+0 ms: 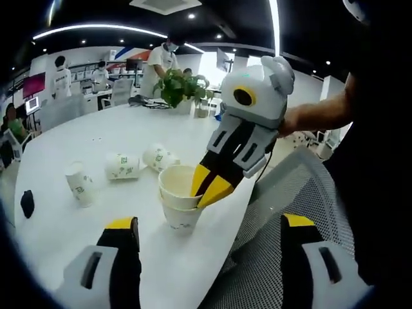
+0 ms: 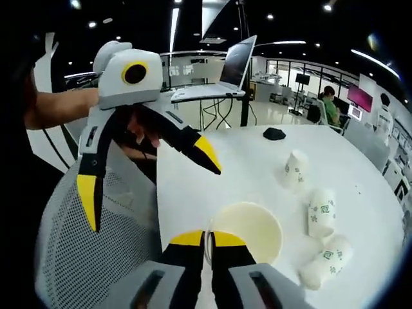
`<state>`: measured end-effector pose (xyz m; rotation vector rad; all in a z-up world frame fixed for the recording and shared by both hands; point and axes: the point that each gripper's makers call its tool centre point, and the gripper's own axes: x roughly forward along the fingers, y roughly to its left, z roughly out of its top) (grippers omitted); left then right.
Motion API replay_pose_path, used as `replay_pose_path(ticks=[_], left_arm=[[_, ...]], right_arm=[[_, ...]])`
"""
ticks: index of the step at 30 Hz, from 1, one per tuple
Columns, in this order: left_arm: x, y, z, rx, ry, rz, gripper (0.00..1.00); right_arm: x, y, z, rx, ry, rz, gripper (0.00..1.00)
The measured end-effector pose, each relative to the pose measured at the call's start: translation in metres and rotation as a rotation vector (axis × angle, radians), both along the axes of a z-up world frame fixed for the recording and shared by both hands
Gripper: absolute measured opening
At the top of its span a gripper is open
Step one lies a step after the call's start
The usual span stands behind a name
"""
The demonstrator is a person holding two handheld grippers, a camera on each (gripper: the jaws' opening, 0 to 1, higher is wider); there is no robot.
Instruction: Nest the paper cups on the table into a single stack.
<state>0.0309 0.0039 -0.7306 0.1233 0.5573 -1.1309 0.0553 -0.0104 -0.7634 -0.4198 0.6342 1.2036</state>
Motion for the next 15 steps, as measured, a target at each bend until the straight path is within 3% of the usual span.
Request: replay_pose_path(ticks=[4,15], left_arm=[[-0.0002,0.0005,-0.0014,0.007,0.002,0.001,0.89],[-0.0009,0.0013,-0.0037,0.015,0.008,0.004,0.88]], right_arm=[[0.0002,0.0032,-0.0004,0.03,0.027,-0.016,0.01],[-0.0027,0.005,-0.0097,0.019,0.046,-0.009,0.01]])
